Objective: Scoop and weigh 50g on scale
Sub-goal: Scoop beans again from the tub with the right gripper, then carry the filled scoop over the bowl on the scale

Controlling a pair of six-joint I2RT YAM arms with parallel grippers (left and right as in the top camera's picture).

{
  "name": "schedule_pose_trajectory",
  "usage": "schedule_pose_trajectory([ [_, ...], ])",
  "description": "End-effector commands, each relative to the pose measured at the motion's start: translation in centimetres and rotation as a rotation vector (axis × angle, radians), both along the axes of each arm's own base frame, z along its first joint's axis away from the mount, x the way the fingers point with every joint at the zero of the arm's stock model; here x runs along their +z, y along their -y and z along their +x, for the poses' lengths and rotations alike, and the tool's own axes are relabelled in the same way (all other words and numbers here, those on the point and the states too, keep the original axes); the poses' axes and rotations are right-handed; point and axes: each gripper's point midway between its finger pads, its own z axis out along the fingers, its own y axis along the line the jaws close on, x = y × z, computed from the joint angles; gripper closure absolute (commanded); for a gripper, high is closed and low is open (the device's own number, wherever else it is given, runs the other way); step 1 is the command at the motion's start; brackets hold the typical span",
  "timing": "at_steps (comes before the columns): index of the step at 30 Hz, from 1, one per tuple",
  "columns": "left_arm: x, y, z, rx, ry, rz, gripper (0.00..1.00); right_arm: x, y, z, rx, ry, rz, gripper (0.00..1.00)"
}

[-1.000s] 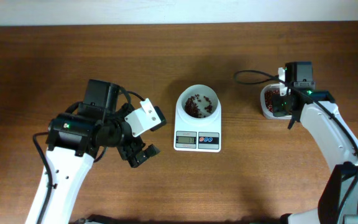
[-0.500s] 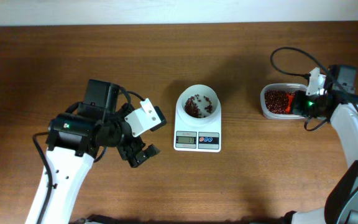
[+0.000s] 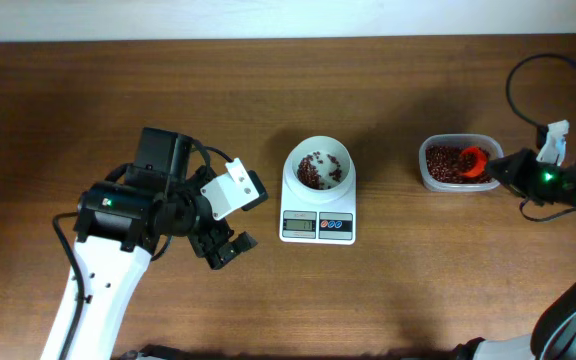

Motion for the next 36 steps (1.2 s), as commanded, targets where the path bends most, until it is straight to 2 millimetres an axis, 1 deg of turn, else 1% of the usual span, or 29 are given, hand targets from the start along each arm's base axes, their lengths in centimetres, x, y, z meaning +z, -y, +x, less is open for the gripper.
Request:
schedule_pose_trajectory([
  [1,0.6,0.2,0.1,-0.016,0.020,-0.012,0.01,0.8,0.1,-0.1,-0.007,0.025,0.074,0.96],
  [5,0.6,0.2,0.1,-0.016,0.020,-0.012,0.01,1.3,0.3,-0.4,-0.017,0.039,0.125,0.96],
  [7,0.6,0.2,0.1,-0.016,0.020,-0.012,0.01,1.5,0.0,-0.5,-0.009,0.044,0.148,0.96],
  [11,0.6,0.2,0.1,-0.016,0.020,-0.012,0.01,2.8,-1.2,-0.4,0.025,0.086,0.233,0.96],
  [14,0.6,0.2,0.1,-0.016,0.020,-0.012,0.01,5.0,-2.8,-0.3,0.080,0.164,0.362,0.96],
  [21,0.6,0.2,0.1,-0.016,0.020,-0.012,0.01,7.2,-4.0,-0.5,0.127,0.229,0.483,0.96],
  [27,0.6,0.2,0.1,-0.016,0.020,-0.012,0.01,7.8,-4.5,-0.8,0.135,0.230,0.530,0.96],
  [30,0.6,0.2,0.1,-0.016,0.020,-0.012,0.01,7.7,-4.7,-1.0,0.133,0.219,0.540,0.96],
  [32,0.6,0.2,0.1,-0.016,0.020,-0.012,0.01,8.3,-5.0,-1.3,0.164,0.256,0.556,0.96],
  [36,0.6,0.2,0.1,-0.016,0.020,-0.012,0.01,8.2,-5.6,-1.7,0.172,0.235,0.568,0.96],
])
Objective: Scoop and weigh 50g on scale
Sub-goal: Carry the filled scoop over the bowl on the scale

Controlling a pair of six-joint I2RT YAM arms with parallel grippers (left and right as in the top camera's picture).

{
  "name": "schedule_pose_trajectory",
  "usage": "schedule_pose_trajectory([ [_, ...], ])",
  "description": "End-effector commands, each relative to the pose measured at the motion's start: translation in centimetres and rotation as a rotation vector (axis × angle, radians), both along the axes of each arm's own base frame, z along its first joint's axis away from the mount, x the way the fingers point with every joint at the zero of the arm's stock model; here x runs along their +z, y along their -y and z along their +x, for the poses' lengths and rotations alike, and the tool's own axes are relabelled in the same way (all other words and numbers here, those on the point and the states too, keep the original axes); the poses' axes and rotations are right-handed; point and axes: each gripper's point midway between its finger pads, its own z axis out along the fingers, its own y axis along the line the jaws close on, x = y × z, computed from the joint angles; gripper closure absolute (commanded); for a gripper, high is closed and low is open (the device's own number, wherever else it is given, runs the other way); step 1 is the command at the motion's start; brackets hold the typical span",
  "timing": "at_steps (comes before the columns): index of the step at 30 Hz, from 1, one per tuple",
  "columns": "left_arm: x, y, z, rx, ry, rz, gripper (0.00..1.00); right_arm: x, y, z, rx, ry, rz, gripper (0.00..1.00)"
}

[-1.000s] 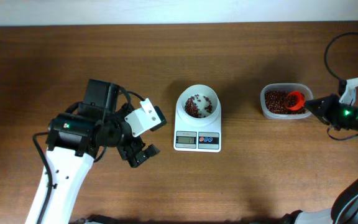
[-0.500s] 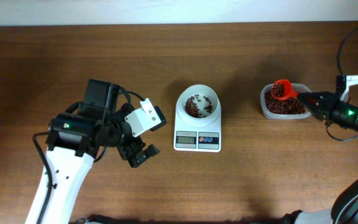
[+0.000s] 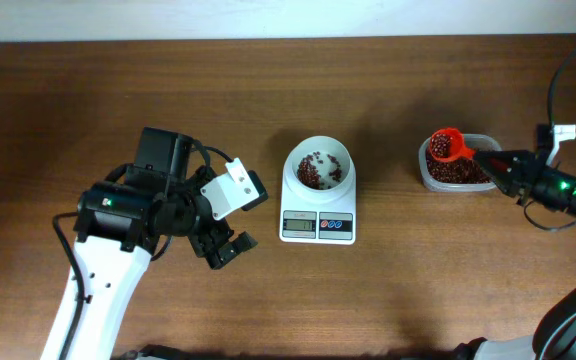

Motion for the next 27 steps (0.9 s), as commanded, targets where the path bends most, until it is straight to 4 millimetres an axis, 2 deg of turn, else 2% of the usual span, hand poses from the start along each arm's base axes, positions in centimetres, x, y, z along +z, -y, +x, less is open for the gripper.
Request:
schedule_pose_trajectory([
  [1,0.6,0.2,0.1,-0.016,0.020,-0.012,0.01,0.6,-0.9,0.1,0.038,0.048,0.014,0.96],
  [8,0.6,0.2,0.1,-0.016,0.020,-0.012,0.01,0.6,-5.9,0.0,0.187,0.062,0.004,0.96],
  [14,0.6,0.2,0.1,-0.016,0.020,-0.012,0.01,0.7,-12.3,0.0,0.374,0.126,-0.028,0.96],
  [23,0.6,0.2,0.1,-0.016,0.020,-0.012,0.01,-1.3,-16.9,2.4,0.386,0.077,-0.197,0.96],
  [27,0.6,0.2,0.1,-0.016,0.020,-0.012,0.01,-2.0,-17.4,3.3,0.357,0.078,-0.264,0.96],
])
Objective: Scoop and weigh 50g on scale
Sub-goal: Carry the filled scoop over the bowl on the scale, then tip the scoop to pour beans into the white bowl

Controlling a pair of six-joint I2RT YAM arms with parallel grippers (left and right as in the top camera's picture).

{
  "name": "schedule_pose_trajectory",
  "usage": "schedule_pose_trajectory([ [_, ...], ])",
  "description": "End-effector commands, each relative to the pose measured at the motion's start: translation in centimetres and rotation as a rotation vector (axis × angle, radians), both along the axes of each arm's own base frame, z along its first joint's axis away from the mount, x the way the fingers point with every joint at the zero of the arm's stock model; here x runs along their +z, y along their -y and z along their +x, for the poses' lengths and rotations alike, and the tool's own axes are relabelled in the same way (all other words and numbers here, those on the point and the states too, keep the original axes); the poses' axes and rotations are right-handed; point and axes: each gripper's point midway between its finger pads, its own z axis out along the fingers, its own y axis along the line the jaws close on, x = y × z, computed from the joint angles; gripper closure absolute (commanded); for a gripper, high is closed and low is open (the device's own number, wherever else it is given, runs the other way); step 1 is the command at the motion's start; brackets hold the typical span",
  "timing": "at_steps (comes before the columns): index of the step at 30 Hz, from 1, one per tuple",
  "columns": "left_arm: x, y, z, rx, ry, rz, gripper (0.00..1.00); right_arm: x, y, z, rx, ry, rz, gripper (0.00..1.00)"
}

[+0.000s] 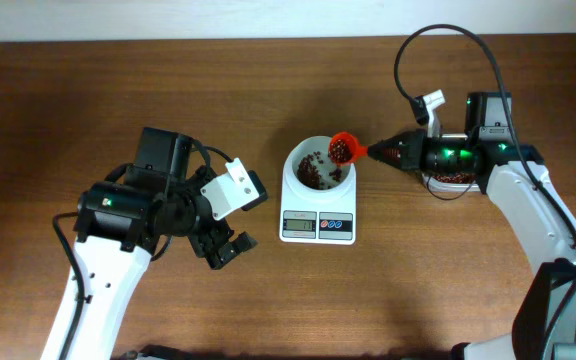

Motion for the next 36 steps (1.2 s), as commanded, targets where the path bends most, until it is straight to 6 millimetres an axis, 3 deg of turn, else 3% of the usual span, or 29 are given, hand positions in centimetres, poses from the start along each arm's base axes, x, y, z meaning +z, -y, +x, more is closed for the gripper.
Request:
schedule_pose_trajectory([
  [1,0.6,0.2,0.1,-0.016,0.020,-0.012,0.01,-0.6,0.1,1.0,-0.034,0.023,-0.063,0.96],
  [8,0.6,0.2,0.1,-0.016,0.020,-0.012,0.01,-0.4,0.1,2.1,-0.038,0.114,-0.103,0.96],
  [13,0.6,0.2,0.1,-0.016,0.020,-0.012,0.01,-0.2,-2.3,1.6,0.039,0.191,-0.121,0.96],
  [18,0.6,0.2,0.1,-0.016,0.020,-0.012,0.01,-0.7,-3.0,1.5,0.080,0.264,-0.184,0.96],
  [22,0.6,0.2,0.1,-0.016,0.020,-0.012,0.01,-2.0,-2.1,2.1,0.055,0.287,-0.293,0.96],
  [24,0.6,0.2,0.1,-0.016,0.020,-0.012,0.01,-1.2,-2.9,1.5,0.117,0.330,-0.236,0.96],
  [25,0.6,0.2,0.1,-0.016,0.020,-0.012,0.01,-2.3,-2.0,1.9,0.072,0.293,-0.307,0.96],
  [27,0.6,0.2,0.1,-0.016,0.020,-0.012,0.01,-1.4,-2.9,1.2,0.130,0.335,-0.249,0.96],
  [29,0.6,0.2,0.1,-0.016,0.020,-0.012,0.01,-2.0,-2.4,1.4,0.095,0.292,-0.274,0.96],
  [30,0.6,0.2,0.1,-0.016,0.020,-0.012,0.01,-0.9,-3.3,0.9,0.156,0.357,-0.212,0.96],
  [32,0.6,0.2,0.1,-0.016,0.020,-0.012,0.01,-2.0,-2.5,1.4,0.107,0.307,-0.276,0.96],
  [33,0.6,0.2,0.1,-0.016,0.020,-0.012,0.01,-0.4,-3.6,0.7,0.175,0.375,-0.187,0.96],
  [34,0.6,0.2,0.1,-0.016,0.020,-0.012,0.01,-2.0,-2.3,1.7,0.098,0.317,-0.289,0.96],
  [36,0.6,0.2,0.1,-0.016,0.020,-0.012,0.01,-1.1,-3.0,1.3,0.131,0.338,-0.230,0.96],
])
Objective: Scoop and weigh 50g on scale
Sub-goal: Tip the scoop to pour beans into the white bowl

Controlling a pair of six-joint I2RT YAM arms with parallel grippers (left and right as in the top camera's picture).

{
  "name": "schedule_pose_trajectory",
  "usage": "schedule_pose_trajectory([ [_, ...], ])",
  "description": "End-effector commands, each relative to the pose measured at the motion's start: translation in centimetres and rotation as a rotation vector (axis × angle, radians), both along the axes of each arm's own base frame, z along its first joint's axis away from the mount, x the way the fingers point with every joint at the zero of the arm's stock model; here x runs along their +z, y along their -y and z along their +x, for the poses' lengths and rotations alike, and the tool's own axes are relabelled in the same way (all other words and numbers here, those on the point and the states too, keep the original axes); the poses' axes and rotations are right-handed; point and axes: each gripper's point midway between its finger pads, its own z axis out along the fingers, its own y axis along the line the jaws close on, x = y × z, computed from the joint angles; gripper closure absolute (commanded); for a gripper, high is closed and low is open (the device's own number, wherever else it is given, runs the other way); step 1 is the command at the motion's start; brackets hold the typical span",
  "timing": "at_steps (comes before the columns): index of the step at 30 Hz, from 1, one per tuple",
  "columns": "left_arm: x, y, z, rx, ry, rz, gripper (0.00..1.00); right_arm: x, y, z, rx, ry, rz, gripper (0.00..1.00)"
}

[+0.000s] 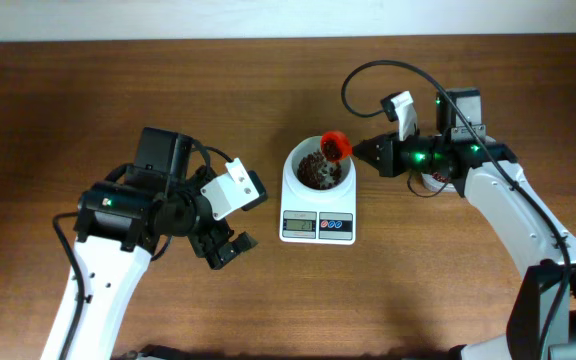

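A white digital scale (318, 226) stands mid-table with a white bowl (302, 180) on it, and dark red beans (314, 170) lie in the bowl. An orange scoop (335, 146) is tipped over the bowl's far right rim. My right gripper (361, 152) is shut on the scoop's handle, reaching in from the right. The bean container is almost wholly hidden under my right arm. Left of the scale, my left gripper (228, 249) hangs open over bare table, holding nothing.
My left arm's white and black body (138, 210) fills the left-centre of the table. A black cable (363, 72) loops above my right wrist. Brown tabletop (418, 290) stretches in front of the scale.
The scoop was level and full of beans at the bowl's right rim. Now it is tipped over the bowl, further left. My right arm reached further in. The left arm stayed put.
At first the scoop was down in the bean container at the far right, held by my right gripper. Then it was lifted, loaded with beans, above the container. After that it was at the bowl's rim, and now it is tilted over the bowl.
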Motion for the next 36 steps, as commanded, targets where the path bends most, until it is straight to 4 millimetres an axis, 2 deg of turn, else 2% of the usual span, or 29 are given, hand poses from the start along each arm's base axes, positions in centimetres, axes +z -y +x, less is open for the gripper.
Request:
schedule_pose_trajectory([
  [1,0.6,0.2,0.1,-0.016,0.020,-0.012,0.01,0.0,0.1,0.3,-0.024,-0.003,-0.017,0.96],
  [2,0.6,0.2,0.1,-0.016,0.020,-0.012,0.01,0.9,-0.6,-0.1,0.027,0.018,0.035,0.96],
  [4,0.6,0.2,0.1,-0.016,0.020,-0.012,0.01,0.0,0.2,0.4,-0.027,-0.005,-0.018,0.96],
  [5,0.6,0.2,0.1,-0.016,0.020,-0.012,0.01,1.3,-1.0,-0.5,0.066,0.034,0.057,0.96],
  [7,0.6,0.2,0.1,-0.016,0.020,-0.012,0.01,-0.4,0.3,0.2,-0.033,-0.018,-0.033,0.96],
  [9,0.6,0.2,0.1,-0.016,0.020,-0.012,0.01,0.7,-0.6,-0.1,0.032,0.024,0.021,0.96],
  [10,0.6,0.2,0.1,-0.016,0.020,-0.012,0.01,-0.2,0.1,-0.1,-0.006,-0.008,-0.019,0.96],
  [11,0.6,0.2,0.1,-0.016,0.020,-0.012,0.01,1.7,-1.5,-1.1,0.106,0.039,0.087,0.96],
  [12,0.6,0.2,0.1,-0.016,0.020,-0.012,0.01,0.1,-0.2,-0.3,0.032,0.022,-0.012,0.96],
  [13,0.6,0.2,0.1,-0.016,0.020,-0.012,0.01,0.5,-0.5,-0.5,0.036,0.000,0.023,0.96],
  [14,0.6,0.2,0.1,-0.016,0.020,-0.012,0.01,1.9,-1.6,-1.1,0.113,0.042,0.097,0.96],
  [16,0.6,0.2,0.1,-0.016,0.020,-0.012,0.01,-0.1,0.1,0.1,-0.013,-0.006,-0.017,0.96],
  [17,0.6,0.2,0.1,-0.016,0.020,-0.012,0.01,1.6,-1.3,-0.6,0.081,0.043,0.074,0.96],
  [19,0.6,0.2,0.1,-0.016,0.020,-0.012,0.01,0.1,0.0,0.1,-0.013,-0.008,-0.008,0.96],
  [20,0.6,0.2,0.1,-0.016,0.020,-0.012,0.01,1.7,-1.4,-0.7,0.100,0.059,0.076,0.96],
  [21,0.6,0.2,0.1,-0.016,0.020,-0.012,0.01,-0.2,0.2,0.1,-0.002,0.015,-0.037,0.96],
  [23,0.6,0.2,0.1,-0.016,0.020,-0.012,0.01,0.8,-0.9,-0.6,0.076,0.046,0.030,0.96],
  [24,0.6,0.2,0.1,-0.016,0.020,-0.012,0.01,-0.6,0.2,0.0,0.005,0.013,-0.054,0.96],
  [26,0.6,0.2,0.1,-0.016,0.020,-0.012,0.01,1.1,-1.2,-0.3,0.078,0.056,0.045,0.96],
  [27,0.6,0.2,0.1,-0.016,0.020,-0.012,0.01,-0.4,0.1,0.5,-0.010,0.028,-0.049,0.96],
  [28,0.6,0.2,0.1,-0.016,0.020,-0.012,0.01,-0.1,-0.3,0.2,0.001,0.007,-0.013,0.96],
  [29,0.6,0.2,0.1,-0.016,0.020,-0.012,0.01,1.7,-1.7,-0.6,0.103,0.059,0.085,0.96],
  [30,0.6,0.2,0.1,-0.016,0.020,-0.012,0.01,-0.2,-0.2,0.3,0.006,0.025,-0.031,0.96],
  [31,0.6,0.2,0.1,-0.016,0.020,-0.012,0.01,-0.1,-0.4,-0.1,0.007,-0.005,-0.003,0.96],
  [32,0.6,0.2,0.1,-0.016,0.020,-0.012,0.01,1.3,-1.4,-0.4,0.076,0.040,0.066,0.96],
  [33,0.6,0.2,0.1,-0.016,0.020,-0.012,0.01,-0.7,0.3,0.6,-0.038,-0.003,-0.055,0.96],
  [34,0.6,0.2,0.1,-0.016,0.020,-0.012,0.01,-0.6,0.3,0.5,-0.047,-0.023,-0.039,0.96],
  [35,0.6,0.2,0.1,-0.016,0.020,-0.012,0.01,1.2,-1.2,-0.1,0.041,0.017,0.065,0.96],
  [36,0.6,0.2,0.1,-0.016,0.020,-0.012,0.01,0.1,-0.4,0.6,-0.016,0.017,-0.015,0.96],
])
